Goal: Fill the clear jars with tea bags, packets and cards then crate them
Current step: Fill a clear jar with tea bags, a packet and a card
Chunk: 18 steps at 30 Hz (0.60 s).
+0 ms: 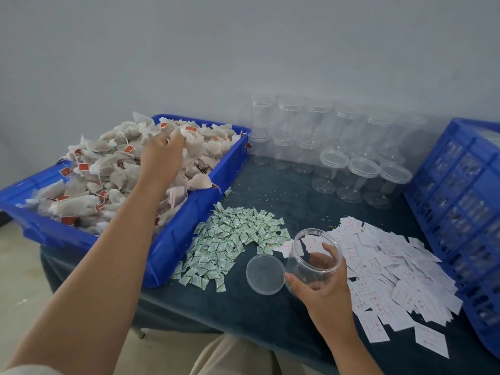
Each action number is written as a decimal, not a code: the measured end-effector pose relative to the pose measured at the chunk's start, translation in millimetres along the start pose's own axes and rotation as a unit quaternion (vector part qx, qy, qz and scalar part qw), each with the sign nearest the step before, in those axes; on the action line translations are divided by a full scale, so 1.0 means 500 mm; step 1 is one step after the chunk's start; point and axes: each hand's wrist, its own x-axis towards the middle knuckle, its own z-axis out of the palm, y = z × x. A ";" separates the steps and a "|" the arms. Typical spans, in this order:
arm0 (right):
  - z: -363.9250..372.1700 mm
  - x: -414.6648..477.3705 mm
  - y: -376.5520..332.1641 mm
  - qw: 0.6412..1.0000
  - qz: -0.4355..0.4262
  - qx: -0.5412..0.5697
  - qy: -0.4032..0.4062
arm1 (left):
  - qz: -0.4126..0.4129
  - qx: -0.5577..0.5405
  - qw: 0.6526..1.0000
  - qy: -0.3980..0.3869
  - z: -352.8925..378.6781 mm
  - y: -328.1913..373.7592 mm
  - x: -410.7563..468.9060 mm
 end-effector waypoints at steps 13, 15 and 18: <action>-0.001 0.002 0.008 1.000 -0.003 0.000 0.004 | -0.015 0.372 0.912 -0.173 -0.051 -0.151 0.032; -0.002 0.002 0.011 1.000 -0.002 -0.002 0.000 | -0.023 0.297 0.945 -0.133 -0.055 -0.125 0.029; 0.000 0.000 0.008 1.000 0.005 0.004 0.001 | -0.035 0.176 0.982 -0.066 -0.062 -0.067 0.019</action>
